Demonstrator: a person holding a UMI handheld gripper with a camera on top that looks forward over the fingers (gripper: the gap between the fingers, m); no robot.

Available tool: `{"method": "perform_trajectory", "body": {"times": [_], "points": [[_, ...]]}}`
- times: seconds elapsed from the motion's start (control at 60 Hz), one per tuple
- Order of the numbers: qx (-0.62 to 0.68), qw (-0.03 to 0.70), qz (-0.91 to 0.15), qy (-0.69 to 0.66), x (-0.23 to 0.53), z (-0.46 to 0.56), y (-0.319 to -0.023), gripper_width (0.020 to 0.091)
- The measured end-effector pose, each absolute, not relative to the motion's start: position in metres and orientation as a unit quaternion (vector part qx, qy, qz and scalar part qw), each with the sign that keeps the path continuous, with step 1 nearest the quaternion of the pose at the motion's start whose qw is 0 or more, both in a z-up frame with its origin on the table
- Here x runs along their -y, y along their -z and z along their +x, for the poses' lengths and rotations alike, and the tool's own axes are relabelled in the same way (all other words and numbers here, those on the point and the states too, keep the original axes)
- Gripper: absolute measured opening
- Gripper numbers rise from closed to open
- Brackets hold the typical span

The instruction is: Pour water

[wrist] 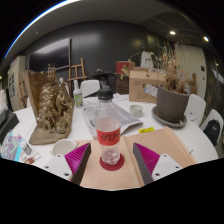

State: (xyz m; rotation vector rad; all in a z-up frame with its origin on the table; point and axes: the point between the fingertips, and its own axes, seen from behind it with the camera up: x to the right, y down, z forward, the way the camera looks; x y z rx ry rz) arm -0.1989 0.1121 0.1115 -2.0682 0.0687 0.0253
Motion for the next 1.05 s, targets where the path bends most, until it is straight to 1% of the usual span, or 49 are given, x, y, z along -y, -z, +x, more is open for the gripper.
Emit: {"method": "perform_trajectory", "body": {"times": [0.283,0.433,0.55,0.667,1.05], "points": [[0.005,0.503,-0.864,0.018,0.046,-0.257,-0.196,0.0860],[0.025,0.490,-0.871,0.033,0.131,-0.296,-0.220,0.0860],[0.031,0.479,-0.877,0.028,0.182,-0.324,-0.224,0.0856],[0.030,0.477,-0.878,0.027,0.212,-0.338,-0.224,0.0853],[0.040,0.484,-0.873,0.053,0.246,-0.332,-0.227,0.0854]]}}
